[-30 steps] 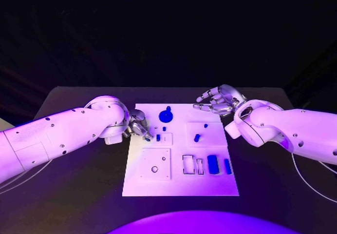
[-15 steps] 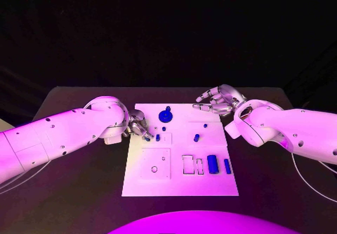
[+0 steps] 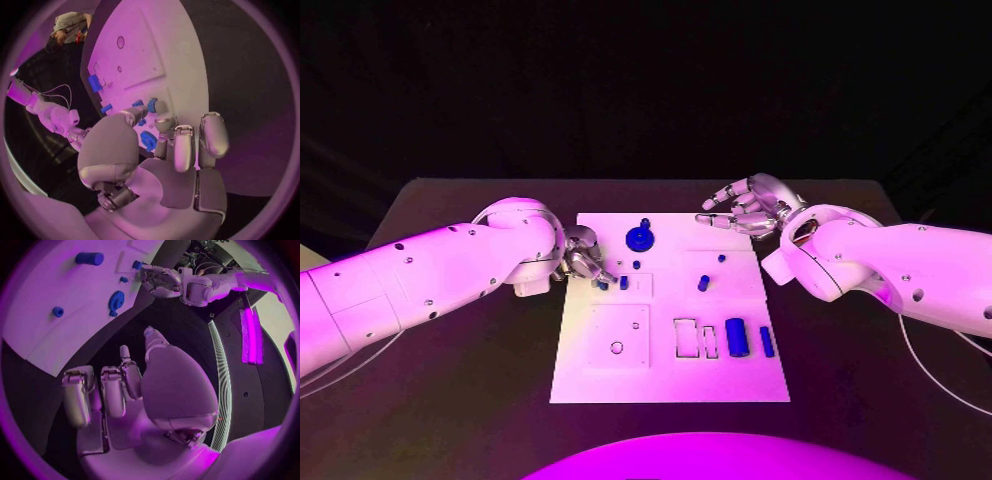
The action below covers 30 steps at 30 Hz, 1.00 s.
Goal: Assemble the parts on the task board
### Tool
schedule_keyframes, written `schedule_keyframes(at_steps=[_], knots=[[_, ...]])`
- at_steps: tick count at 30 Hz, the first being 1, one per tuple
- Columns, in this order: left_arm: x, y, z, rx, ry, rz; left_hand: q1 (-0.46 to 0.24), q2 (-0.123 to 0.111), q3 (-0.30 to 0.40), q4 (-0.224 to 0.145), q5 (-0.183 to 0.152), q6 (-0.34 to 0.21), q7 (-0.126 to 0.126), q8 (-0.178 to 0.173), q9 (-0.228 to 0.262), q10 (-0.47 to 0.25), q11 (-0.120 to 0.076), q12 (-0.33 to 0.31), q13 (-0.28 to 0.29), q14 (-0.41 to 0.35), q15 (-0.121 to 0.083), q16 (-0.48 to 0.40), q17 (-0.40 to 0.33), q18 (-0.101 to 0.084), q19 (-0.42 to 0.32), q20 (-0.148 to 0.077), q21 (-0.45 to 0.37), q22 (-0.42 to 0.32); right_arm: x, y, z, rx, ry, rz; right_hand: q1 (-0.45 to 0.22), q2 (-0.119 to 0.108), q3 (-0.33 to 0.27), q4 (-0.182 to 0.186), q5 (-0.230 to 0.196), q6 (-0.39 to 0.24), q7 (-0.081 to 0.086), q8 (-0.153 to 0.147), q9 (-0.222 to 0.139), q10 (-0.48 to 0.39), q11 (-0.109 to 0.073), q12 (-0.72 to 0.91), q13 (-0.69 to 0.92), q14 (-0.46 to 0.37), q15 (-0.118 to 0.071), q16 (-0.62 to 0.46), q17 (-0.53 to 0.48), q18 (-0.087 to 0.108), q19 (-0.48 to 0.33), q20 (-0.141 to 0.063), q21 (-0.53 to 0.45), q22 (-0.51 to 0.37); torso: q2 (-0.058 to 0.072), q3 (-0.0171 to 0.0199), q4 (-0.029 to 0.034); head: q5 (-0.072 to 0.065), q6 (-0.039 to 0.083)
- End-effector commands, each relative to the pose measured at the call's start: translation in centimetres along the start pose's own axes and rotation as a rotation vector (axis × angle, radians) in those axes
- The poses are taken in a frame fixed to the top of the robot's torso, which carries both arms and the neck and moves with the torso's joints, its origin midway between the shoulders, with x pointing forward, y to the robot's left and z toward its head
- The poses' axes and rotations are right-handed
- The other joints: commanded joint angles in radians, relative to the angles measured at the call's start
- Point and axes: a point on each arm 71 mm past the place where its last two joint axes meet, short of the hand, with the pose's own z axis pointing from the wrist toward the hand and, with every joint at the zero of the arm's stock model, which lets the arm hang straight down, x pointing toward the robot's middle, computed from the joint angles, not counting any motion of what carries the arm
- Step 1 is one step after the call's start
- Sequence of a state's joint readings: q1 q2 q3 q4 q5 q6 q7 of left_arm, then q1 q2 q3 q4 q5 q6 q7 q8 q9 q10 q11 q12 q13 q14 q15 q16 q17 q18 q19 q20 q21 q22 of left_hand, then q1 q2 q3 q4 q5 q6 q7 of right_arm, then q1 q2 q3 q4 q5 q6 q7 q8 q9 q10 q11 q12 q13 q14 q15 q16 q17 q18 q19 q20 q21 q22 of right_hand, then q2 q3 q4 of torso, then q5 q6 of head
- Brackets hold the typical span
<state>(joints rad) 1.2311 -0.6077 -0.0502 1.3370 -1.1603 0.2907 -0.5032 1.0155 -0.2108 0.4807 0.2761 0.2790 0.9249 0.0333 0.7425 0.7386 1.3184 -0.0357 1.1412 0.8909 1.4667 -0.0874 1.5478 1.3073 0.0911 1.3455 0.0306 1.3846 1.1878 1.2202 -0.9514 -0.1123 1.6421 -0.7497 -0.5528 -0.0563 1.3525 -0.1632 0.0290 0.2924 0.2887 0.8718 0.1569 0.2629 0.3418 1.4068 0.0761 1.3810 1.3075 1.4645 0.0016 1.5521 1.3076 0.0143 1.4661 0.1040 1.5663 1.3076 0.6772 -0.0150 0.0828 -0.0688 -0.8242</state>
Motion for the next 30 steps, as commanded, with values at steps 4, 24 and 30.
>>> schedule_keyframes(at_steps=[4,24,30], knots=[[1.08,0.50,0.41,-0.026,0.030,0.020,-0.026,0.003,-0.047,0.015,-0.028,0.002,0.006,-0.037,-0.001,-0.003,0.007,0.000,-0.002,0.088,0.006,-0.004,0.209,-0.006,-0.006,0.001,-0.006,0.001,0.13,0.13,-0.01,-0.013,0.007,-0.007,-0.014,0.001,-0.006,0.001,-0.004,0.001,-0.001,0.006,0.000,-0.005,-0.003,-0.004,0.090,0.095,-0.002,-0.006,0.218,-0.012,0.101,0.000,-0.004,0.260,0.000,-0.0003,0.0002,0.000,0.001],[0.93,0.71,0.03,-0.016,-0.011,-0.032,-0.013,0.049,-0.076,0.013,-0.042,0.010,0.001,-0.039,0.000,0.006,0.002,0.011,0.007,0.090,0.003,-0.001,0.214,-0.008,0.002,-0.002,-0.001,0.011,0.18,0.09,0.10,-0.012,0.010,-0.009,-0.021,0.003,-0.009,0.001,-0.003,0.001,-0.001,0.006,0.000,-0.005,-0.002,-0.004,0.090,0.093,-0.002,-0.008,0.214,-0.012,0.100,0.000,-0.007,0.258,0.000,-0.0001,0.0011,-0.001,0.004],[0.99,0.79,-0.02,-0.018,-0.005,-0.039,0.056,0.096,-0.021,0.003,-0.032,0.004,-0.003,-0.044,0.000,0.006,-0.001,0.012,0.007,0.090,0.000,-0.001,0.215,-0.008,0.002,-0.004,-0.002,0.011,0.19,0.06,0.11,-0.010,0.012,-0.010,-0.021,0.004,-0.009,0.001,-0.002,0.001,-0.001,0.007,0.000,-0.005,-0.003,-0.005,0.090,0.093,-0.002,-0.008,0.213,-0.012,0.100,0.000,-0.006,0.258,0.000,-0.0003,0.0005,-0.001,0.004]])
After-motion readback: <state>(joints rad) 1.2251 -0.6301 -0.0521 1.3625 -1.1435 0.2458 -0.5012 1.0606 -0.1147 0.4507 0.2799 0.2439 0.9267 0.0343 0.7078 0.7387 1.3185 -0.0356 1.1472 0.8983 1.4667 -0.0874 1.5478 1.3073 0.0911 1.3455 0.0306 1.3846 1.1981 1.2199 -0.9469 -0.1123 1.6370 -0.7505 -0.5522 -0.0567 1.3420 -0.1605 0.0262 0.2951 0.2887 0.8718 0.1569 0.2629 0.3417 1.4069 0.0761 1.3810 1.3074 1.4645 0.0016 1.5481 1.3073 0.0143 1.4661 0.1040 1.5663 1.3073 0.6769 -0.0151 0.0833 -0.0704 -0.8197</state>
